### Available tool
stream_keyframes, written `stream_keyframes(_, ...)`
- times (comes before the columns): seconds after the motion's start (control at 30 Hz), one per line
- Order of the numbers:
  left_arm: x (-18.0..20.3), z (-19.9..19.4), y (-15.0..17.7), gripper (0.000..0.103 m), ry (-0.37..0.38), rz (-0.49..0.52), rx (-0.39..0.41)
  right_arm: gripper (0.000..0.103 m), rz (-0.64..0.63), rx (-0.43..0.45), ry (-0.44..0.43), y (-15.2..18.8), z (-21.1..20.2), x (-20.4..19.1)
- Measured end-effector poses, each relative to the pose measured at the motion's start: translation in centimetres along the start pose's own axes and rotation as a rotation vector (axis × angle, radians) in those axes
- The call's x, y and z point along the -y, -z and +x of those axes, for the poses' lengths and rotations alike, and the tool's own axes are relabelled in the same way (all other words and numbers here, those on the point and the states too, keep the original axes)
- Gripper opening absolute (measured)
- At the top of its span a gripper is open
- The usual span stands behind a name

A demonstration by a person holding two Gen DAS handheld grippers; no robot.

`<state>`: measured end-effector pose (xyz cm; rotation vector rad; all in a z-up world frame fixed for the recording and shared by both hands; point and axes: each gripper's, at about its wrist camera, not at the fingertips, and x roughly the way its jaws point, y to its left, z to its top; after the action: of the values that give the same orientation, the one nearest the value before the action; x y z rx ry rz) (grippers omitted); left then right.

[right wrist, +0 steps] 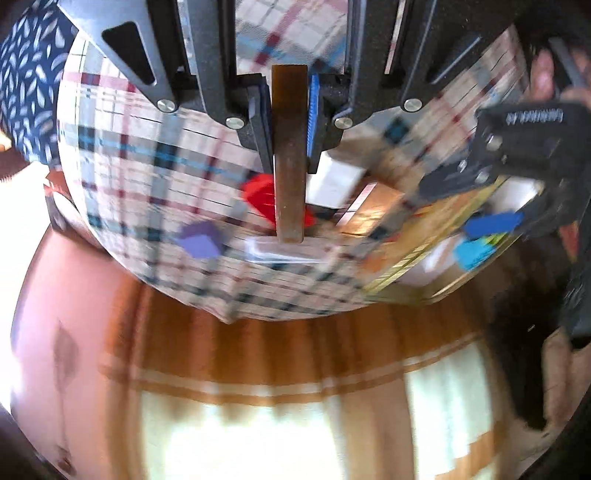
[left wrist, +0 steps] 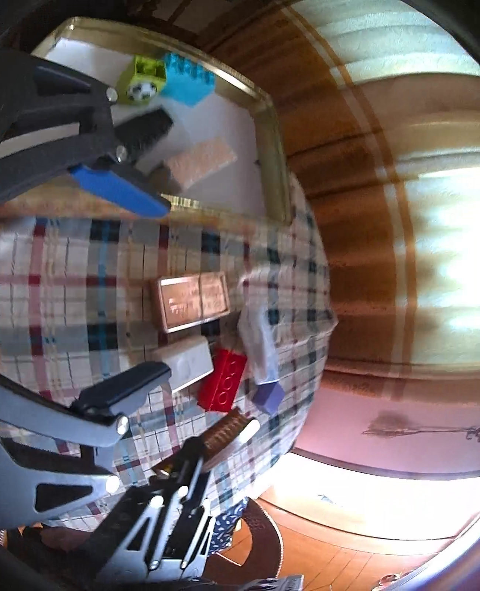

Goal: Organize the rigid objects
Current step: 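Grasp the wooden brush with the right tool while the left tool grasps the copper plate, then lift the copper plate and wooden brush with both tools toward the tray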

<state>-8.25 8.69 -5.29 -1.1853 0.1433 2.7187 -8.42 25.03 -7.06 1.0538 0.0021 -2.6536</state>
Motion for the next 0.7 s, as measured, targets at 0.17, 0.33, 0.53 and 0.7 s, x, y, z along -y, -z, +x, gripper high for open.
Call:
stream_keyframes(0.17,1.4,2.5,-0.3,0.059,-0.002,0.014,-0.047,0.017,0.039,-0.001,0.015,-0.1,0.8,1.0)
stream_keyframes(0.33,1.4,4.9,-1.0,0.043,-0.02,0.001,-0.096,0.017,0.034,0.012,0.002,-0.3,0.9,1.2)
stream_keyframes(0.53,1.9,6.1,-1.7,0.042,-0.045,0.008,-0.107,0.017,0.044,0.023,-0.016,-0.2,0.7,1.2)
stream_keyframes(0.7,2.8,6.4,-1.9,0.042,-0.066,0.031,-0.098,0.017,0.059,0.022,-0.024,-0.2,0.8,1.4)
